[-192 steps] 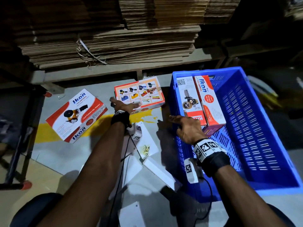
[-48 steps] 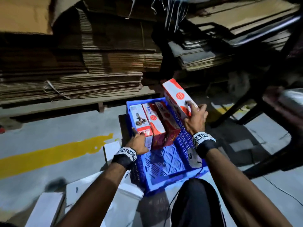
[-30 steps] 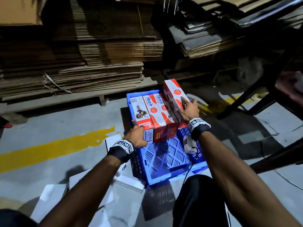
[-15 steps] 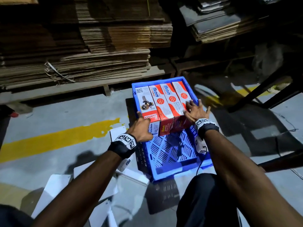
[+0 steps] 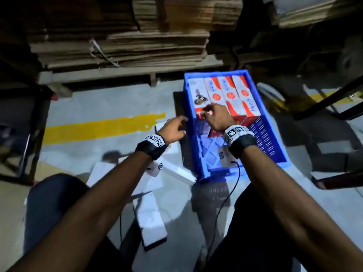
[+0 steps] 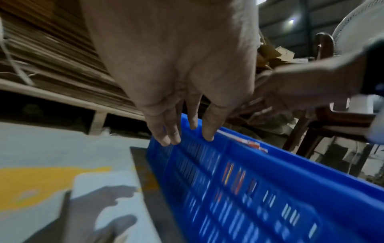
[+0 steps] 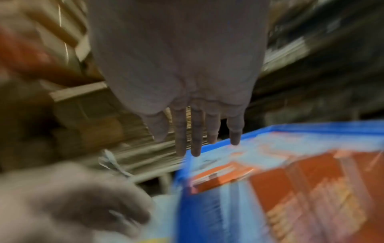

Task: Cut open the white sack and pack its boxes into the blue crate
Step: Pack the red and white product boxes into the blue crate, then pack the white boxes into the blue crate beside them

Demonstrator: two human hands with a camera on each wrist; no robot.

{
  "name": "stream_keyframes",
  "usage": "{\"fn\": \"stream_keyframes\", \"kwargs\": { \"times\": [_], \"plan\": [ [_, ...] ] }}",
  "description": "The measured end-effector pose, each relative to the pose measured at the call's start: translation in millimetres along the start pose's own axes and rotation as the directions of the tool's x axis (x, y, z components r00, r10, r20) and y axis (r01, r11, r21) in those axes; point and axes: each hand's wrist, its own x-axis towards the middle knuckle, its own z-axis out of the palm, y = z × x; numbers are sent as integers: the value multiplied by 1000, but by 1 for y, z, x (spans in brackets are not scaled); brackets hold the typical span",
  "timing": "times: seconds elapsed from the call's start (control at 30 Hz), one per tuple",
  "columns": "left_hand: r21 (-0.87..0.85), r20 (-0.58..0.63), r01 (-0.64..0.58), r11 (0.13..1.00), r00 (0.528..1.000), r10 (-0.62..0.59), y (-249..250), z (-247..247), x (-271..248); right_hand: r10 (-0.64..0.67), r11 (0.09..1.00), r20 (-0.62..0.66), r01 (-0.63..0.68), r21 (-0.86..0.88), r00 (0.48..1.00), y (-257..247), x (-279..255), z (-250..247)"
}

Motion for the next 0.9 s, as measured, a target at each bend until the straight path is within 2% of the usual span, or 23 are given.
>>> {"fn": "stream_keyframes", "kwargs": {
  "times": [0.07, 0.13, 0.17, 0.2, 0.27, 0.3, 0.37, 0.43, 0.47, 0.53, 0.6, 0.67, 0.73, 0.77, 0.83, 0.9],
  "plan": [
    [40, 113, 40, 998, 993, -44, -33, 15, -30, -62, 989, -49, 68, 134, 997, -37, -19, 25],
    [199, 331, 41, 979, 938, -106, -70, 39, -51, -82, 970, -68, 96, 225, 994, -64, -41, 58],
    [295, 404, 34, 955, 901, -157, -83, 49, -61, -81, 965, -57, 93, 246, 995, -72, -50, 76],
    [393, 429, 2, 919, 884, -185, -90, 55, -69, -71, 965, -24, 74, 251, 997, -78, -56, 92],
    [525, 338, -79, 847, 933, -123, -89, 60, -80, -14, 983, 107, -5, 182, 994, -85, -66, 117],
    [532, 276, -110, 839, 960, -49, -85, 58, -87, 24, 992, 195, -47, 116, 981, -86, -69, 125],
    [511, 189, -133, 849, 981, 40, -93, 52, -88, 118, 993, 390, -112, -39, 913, -84, -77, 135],
    [431, 140, -112, 896, 989, 56, -109, 38, -81, 207, 976, 487, -145, -162, 849, -80, -83, 143],
    [356, 99, -81, 931, 994, 49, -115, 30, -79, 239, 967, 483, -159, -202, 842, -77, -85, 149],
    [240, -18, -33, 970, 999, 39, -129, 16, -74, 289, 949, 417, -200, -244, 862, -72, -89, 161],
    [210, -108, 32, 977, 994, -9, -135, 4, -68, 352, 932, 367, -285, -225, 861, -73, -90, 169],
    [334, -78, 137, 933, 990, -117, -145, -2, -66, 429, 903, 349, -383, -196, 833, -76, -89, 176],
    [526, 36, 196, 827, 967, -252, -161, -3, -71, 506, 863, 272, -473, -179, 819, -78, -85, 183],
    [567, 59, 217, 795, 952, -302, -172, 1, -77, 556, 831, 229, -529, -172, 799, -80, -86, 184],
    [614, 37, 220, 758, 951, -306, -189, 9, -89, 580, 812, 213, -580, -70, 786, -78, -86, 180],
    [632, -18, 207, 747, 967, -253, -197, 14, -95, 543, 810, 239, -577, 103, 805, -77, -89, 173]
  ]
}}
